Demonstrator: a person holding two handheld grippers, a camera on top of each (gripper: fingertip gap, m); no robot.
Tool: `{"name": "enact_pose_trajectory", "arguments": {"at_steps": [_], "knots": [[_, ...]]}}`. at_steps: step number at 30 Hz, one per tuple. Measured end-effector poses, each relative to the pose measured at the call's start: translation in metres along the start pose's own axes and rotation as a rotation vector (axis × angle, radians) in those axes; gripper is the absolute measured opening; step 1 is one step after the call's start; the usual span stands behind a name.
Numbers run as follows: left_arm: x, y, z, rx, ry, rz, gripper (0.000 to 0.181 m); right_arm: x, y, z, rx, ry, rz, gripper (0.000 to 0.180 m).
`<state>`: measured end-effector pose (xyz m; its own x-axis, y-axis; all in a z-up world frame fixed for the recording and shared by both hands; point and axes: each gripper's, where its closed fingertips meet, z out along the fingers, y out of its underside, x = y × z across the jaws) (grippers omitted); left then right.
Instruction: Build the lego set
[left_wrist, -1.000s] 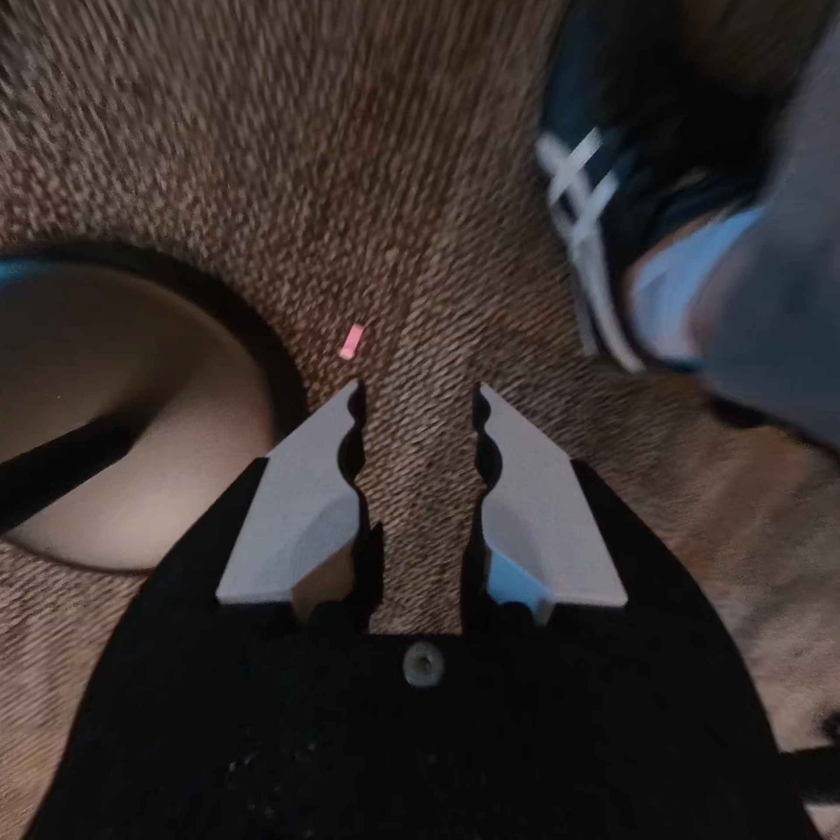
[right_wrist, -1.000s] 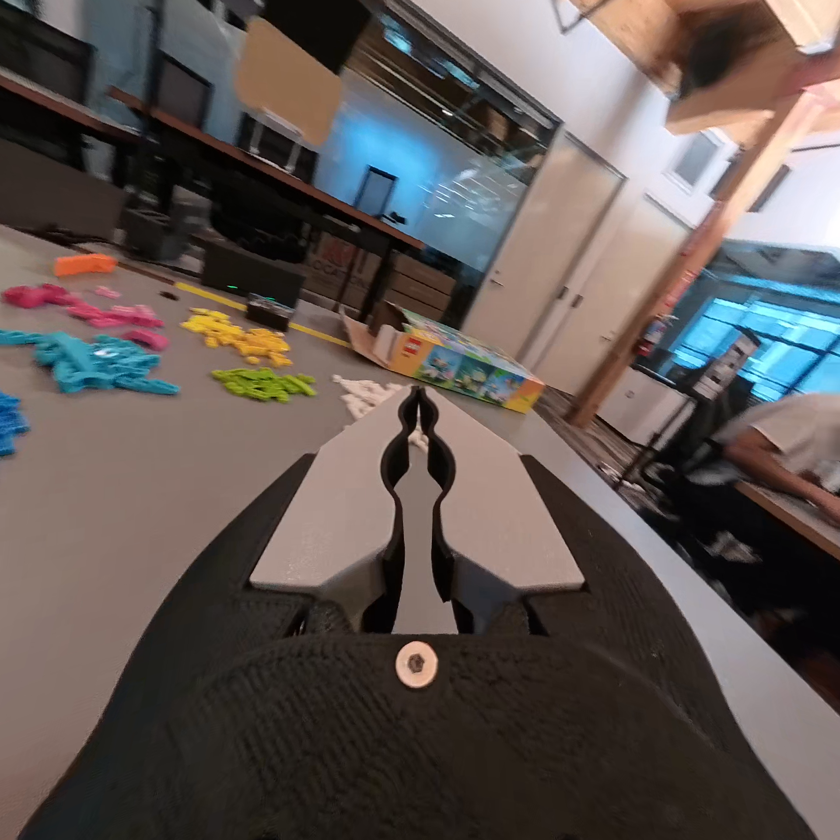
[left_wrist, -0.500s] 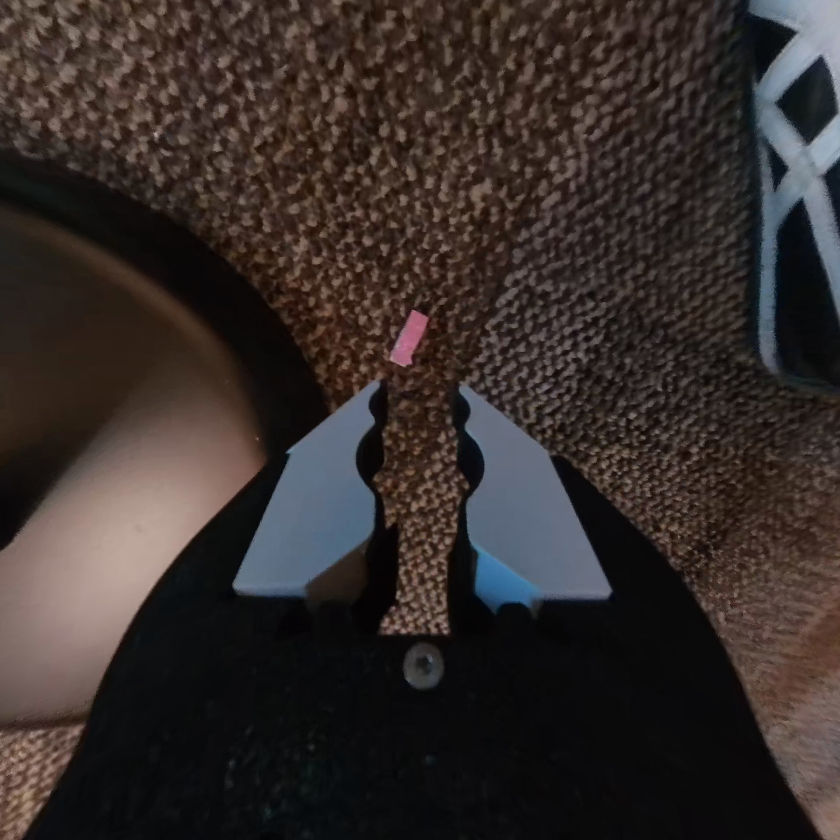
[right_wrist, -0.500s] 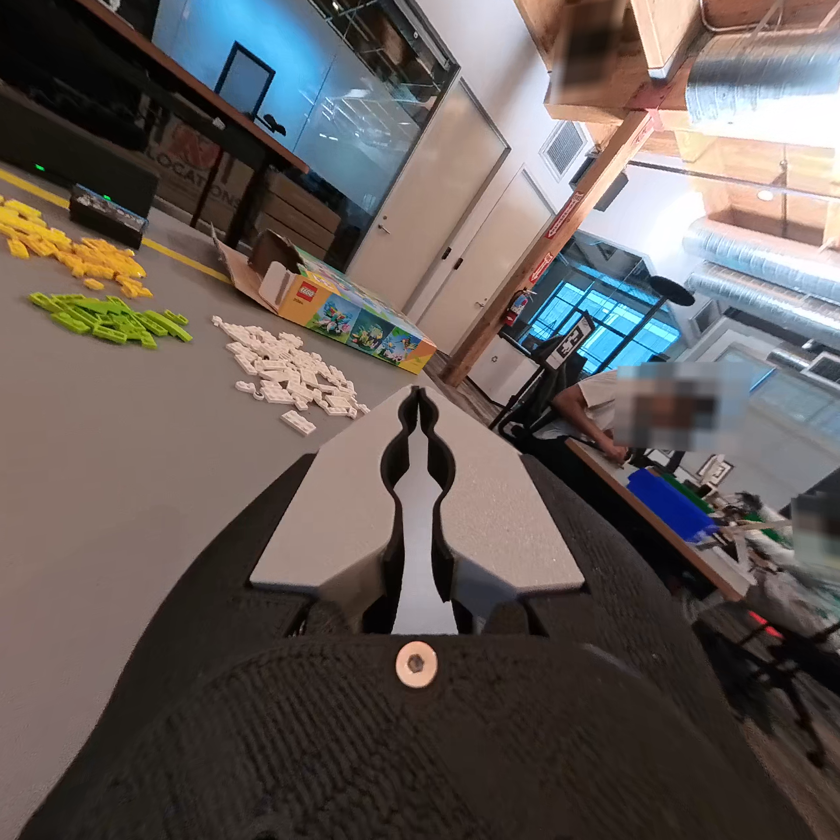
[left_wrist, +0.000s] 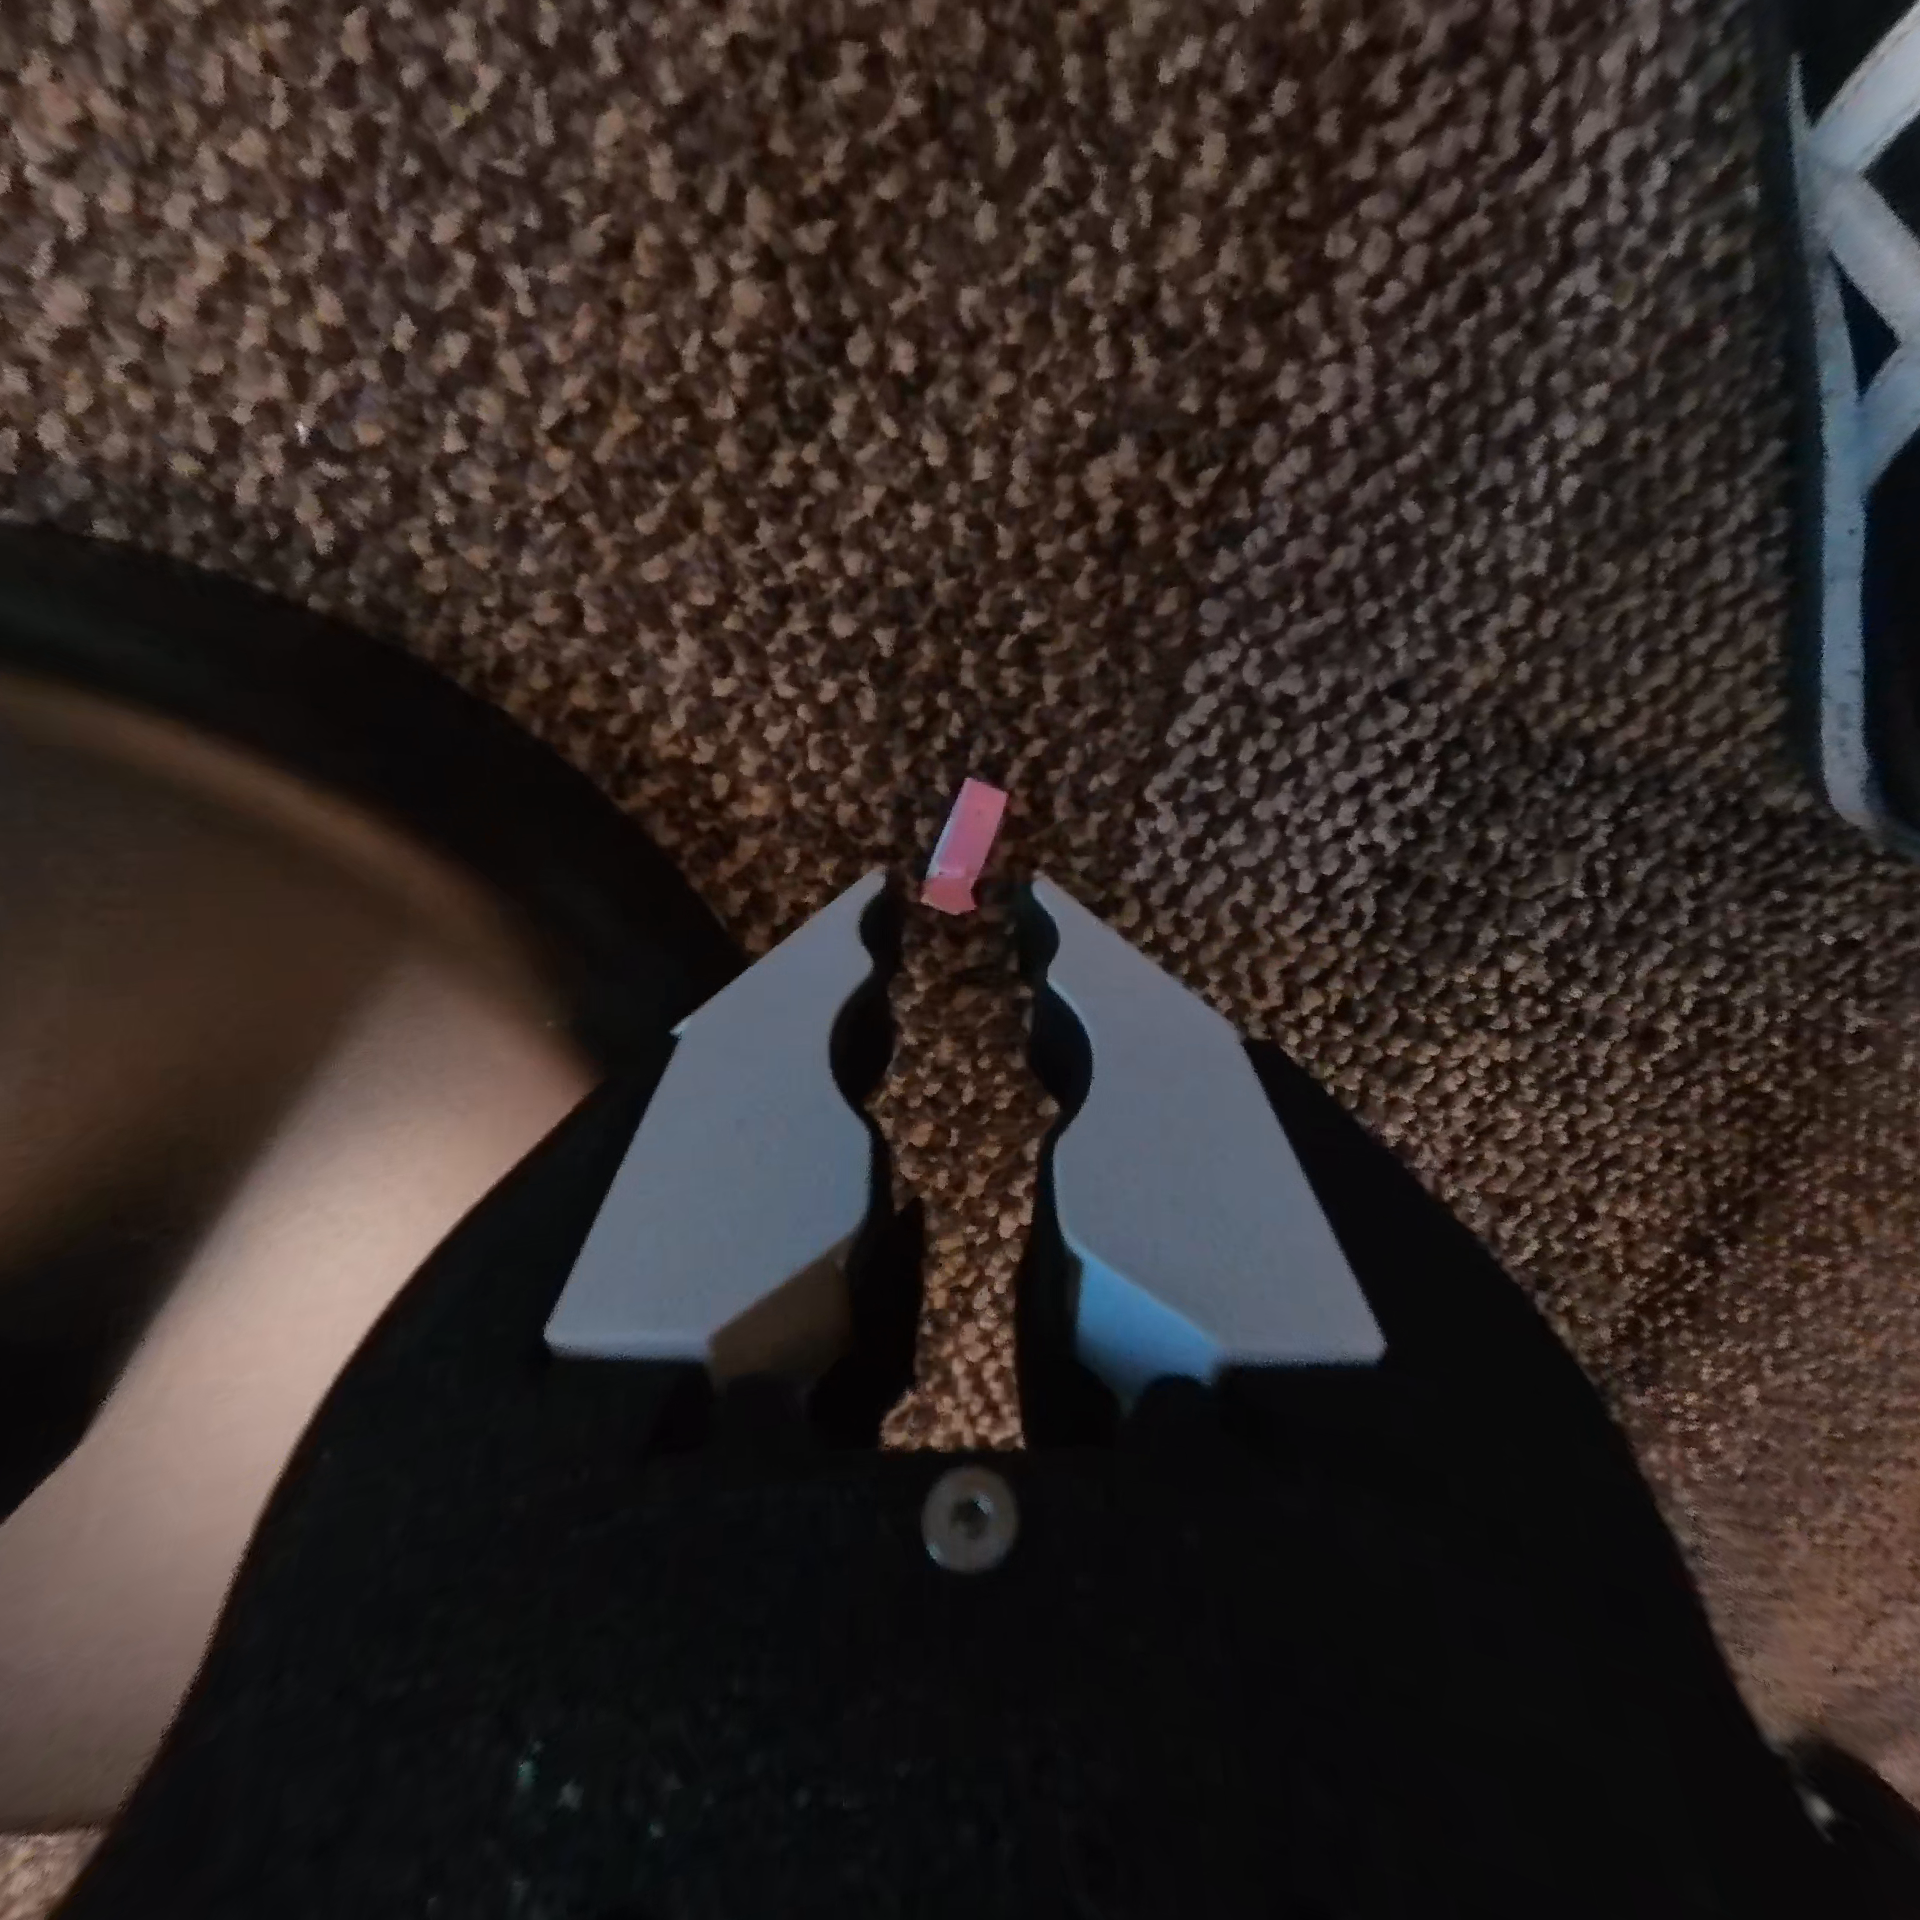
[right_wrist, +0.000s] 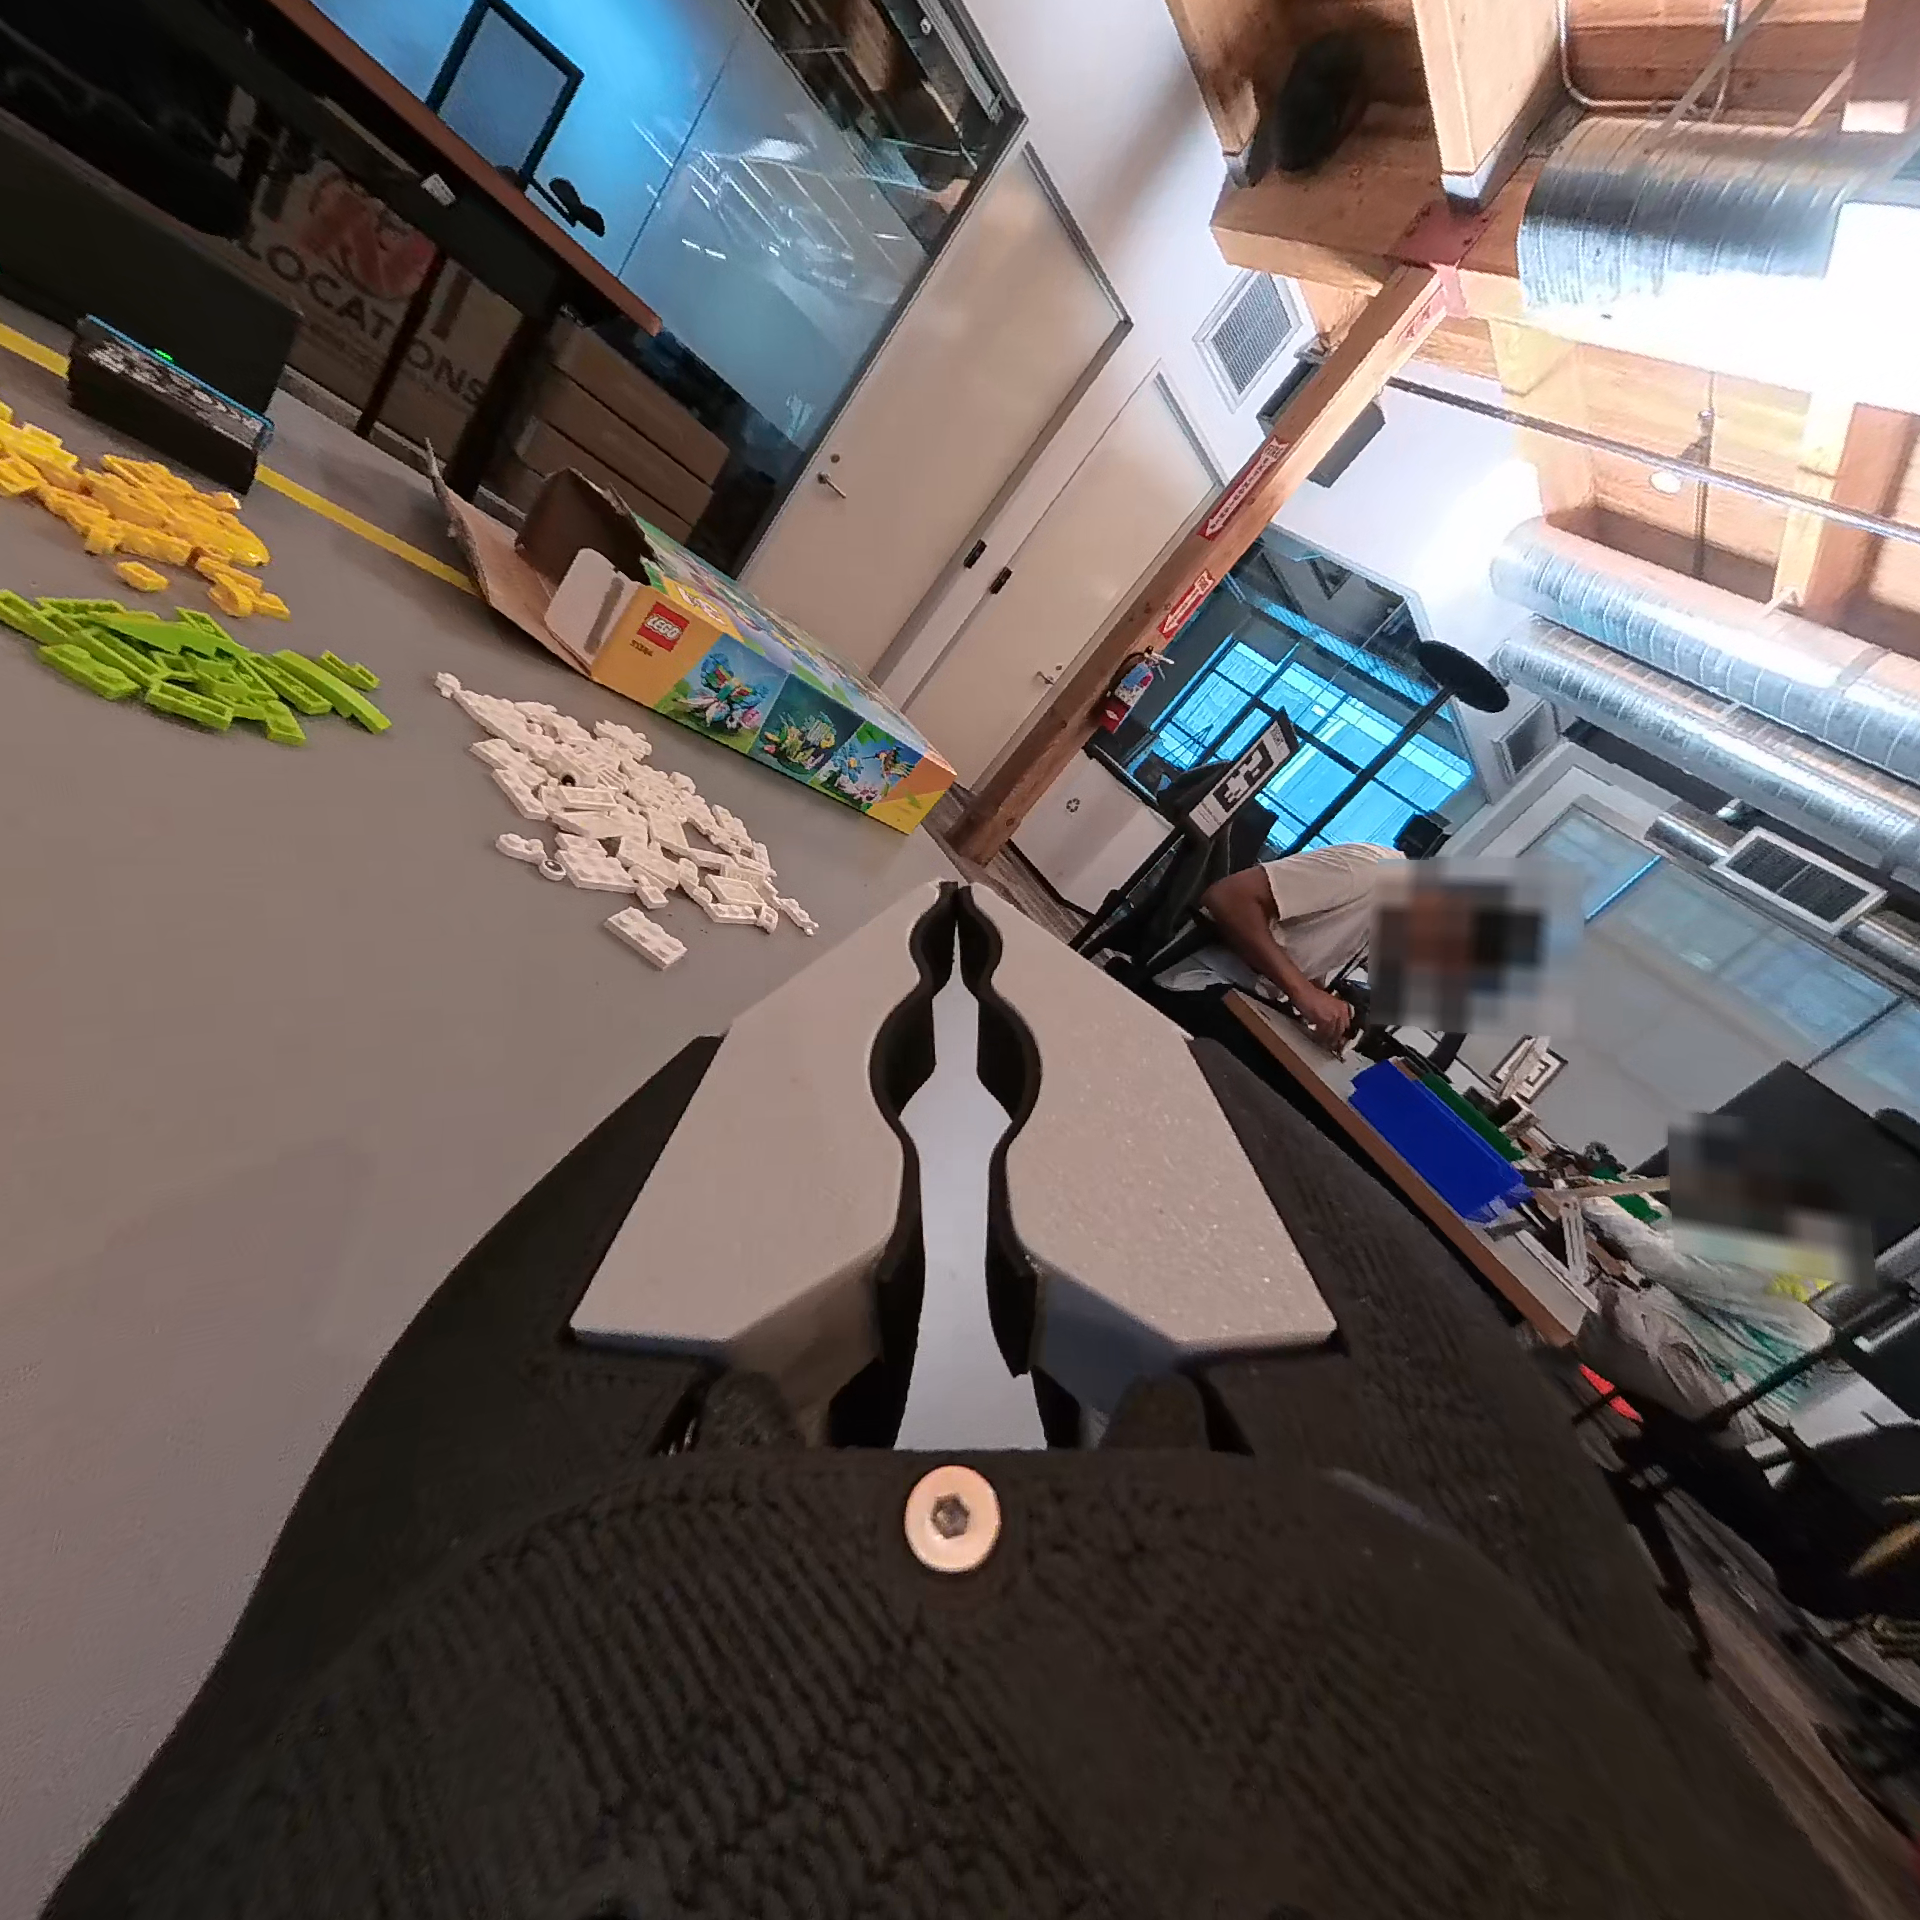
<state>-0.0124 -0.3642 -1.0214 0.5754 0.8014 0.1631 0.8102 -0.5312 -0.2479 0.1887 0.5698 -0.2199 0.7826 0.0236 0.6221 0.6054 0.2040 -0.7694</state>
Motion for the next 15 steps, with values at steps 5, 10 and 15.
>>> {"name": "enact_pose_trajectory", "arguments": {"at_steps": [5, 10, 15], "knots": [[0.001, -0.001, 0.001, 0.025, -0.023, 0.023, 0.007, 0.001, 0.000, 0.000, 0.002, 0.002, 0.013, 0.000], [0.000, -0.004, -0.003, 0.019, -0.091, -0.009, 0.007, 0.000, 0.000, 0.001, 0.004, -0.015, 0.042, 0.000], [-0.011, -0.085, -0.061, 0.277, -0.241, -0.055, 0.007, -0.008, -0.002, 0.001, 0.023, -0.099, 0.160, 0.000]]}}
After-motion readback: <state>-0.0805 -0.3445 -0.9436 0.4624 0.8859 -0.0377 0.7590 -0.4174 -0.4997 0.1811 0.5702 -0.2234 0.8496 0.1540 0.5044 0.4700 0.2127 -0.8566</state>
